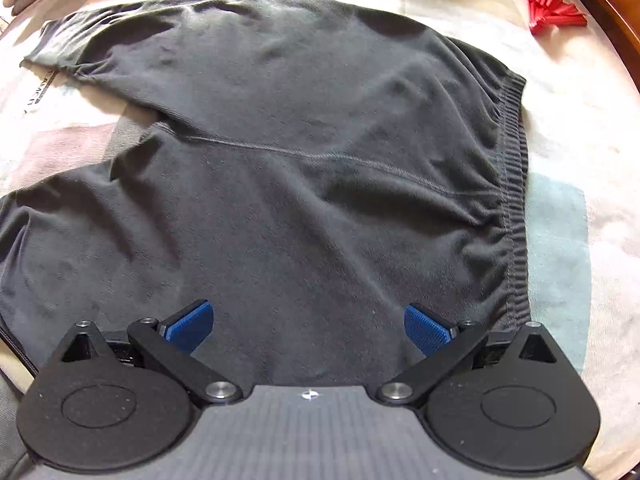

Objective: Fold clothes
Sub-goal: 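Press both open grippers along the sweatpants legs to smooth them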

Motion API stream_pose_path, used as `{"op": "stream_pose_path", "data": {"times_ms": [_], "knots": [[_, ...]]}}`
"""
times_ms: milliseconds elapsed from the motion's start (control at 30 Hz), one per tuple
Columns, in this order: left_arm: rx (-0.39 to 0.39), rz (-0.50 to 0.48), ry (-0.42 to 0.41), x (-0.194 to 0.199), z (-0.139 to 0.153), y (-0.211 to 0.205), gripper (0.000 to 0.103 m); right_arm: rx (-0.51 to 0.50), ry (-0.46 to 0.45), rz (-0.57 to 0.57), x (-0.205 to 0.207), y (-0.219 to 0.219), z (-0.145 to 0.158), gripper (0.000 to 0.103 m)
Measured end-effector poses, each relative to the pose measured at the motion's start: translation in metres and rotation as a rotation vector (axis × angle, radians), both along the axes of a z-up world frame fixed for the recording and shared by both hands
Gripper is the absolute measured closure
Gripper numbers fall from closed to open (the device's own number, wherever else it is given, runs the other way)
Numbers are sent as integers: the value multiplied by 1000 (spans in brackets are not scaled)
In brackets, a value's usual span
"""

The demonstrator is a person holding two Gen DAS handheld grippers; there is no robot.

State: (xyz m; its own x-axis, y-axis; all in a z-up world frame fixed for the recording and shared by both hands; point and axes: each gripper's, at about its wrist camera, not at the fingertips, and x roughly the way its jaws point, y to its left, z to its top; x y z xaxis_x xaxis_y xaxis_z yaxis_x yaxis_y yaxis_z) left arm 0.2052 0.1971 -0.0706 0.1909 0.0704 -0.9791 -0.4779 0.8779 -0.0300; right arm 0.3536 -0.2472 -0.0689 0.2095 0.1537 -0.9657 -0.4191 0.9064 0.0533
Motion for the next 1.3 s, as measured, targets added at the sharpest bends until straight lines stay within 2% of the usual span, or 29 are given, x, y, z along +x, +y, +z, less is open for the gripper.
{"op": "stream_pose_path", "data": {"times_ms": [167,267,400,500,633,700,800,833,933,1067,1167,1300], "knots": [[-1,-110,-80,-19,-4,1,35,-9,1,74,2,38,2,0],[31,-58,-63,-35,-2,21,35,-23,-2,133,0,59,7,0],[61,91,-44,-60,4,60,37,-37,-13,215,1,87,12,0],[82,85,-87,-59,8,71,36,-17,-25,318,-7,115,14,0],[93,56,-97,-49,-7,76,35,32,-45,474,-29,158,8,0],[101,48,-109,-50,-11,75,29,31,-70,562,-43,172,1,0],[106,26,-118,-52,-13,75,27,-36,-109,701,-64,181,-18,0],[104,18,-116,-53,-13,76,27,-21,-123,725,-66,175,-21,0],[99,-5,-104,-53,-13,78,26,6,-111,712,-56,154,-21,0],[95,3,-93,-49,-11,78,25,-76,-82,694,-48,151,-17,0],[89,19,-98,-46,-4,74,29,-20,-104,785,-58,165,-4,2],[112,-76,-105,-45,0,56,29,39,-109,927,-66,184,-9,3]]}}
